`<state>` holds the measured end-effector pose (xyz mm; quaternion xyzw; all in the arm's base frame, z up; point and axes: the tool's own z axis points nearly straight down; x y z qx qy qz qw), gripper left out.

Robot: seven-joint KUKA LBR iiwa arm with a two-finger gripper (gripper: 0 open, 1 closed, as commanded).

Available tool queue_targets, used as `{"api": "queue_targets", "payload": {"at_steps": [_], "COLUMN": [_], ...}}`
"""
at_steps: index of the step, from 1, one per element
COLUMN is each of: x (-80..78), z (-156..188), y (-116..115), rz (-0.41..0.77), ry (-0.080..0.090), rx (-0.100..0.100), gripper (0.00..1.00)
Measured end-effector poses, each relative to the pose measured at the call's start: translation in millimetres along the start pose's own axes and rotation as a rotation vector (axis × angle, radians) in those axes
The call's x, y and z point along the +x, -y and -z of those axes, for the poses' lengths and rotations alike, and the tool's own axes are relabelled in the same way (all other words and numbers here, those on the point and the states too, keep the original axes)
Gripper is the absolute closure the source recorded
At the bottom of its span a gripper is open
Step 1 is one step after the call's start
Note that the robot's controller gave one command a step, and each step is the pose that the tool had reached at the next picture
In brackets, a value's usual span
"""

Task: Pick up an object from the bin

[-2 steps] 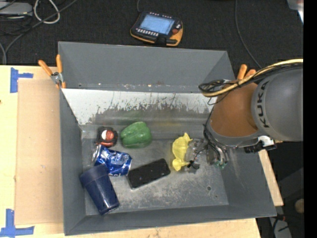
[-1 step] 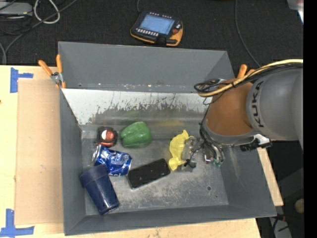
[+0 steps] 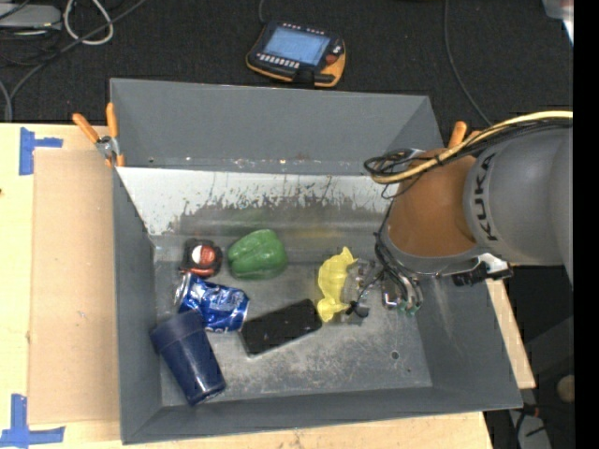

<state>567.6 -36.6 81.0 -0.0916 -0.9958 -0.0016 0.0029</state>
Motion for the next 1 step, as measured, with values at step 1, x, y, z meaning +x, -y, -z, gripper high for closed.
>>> {"api": "queue_targets", "payload": {"at_steps": [1], "x": [6.8], "z": [15.2], "y": [-1.4], "rz": [0.064], "ry": [-0.004], "rx": [0.0], "gripper": [1.0]}}
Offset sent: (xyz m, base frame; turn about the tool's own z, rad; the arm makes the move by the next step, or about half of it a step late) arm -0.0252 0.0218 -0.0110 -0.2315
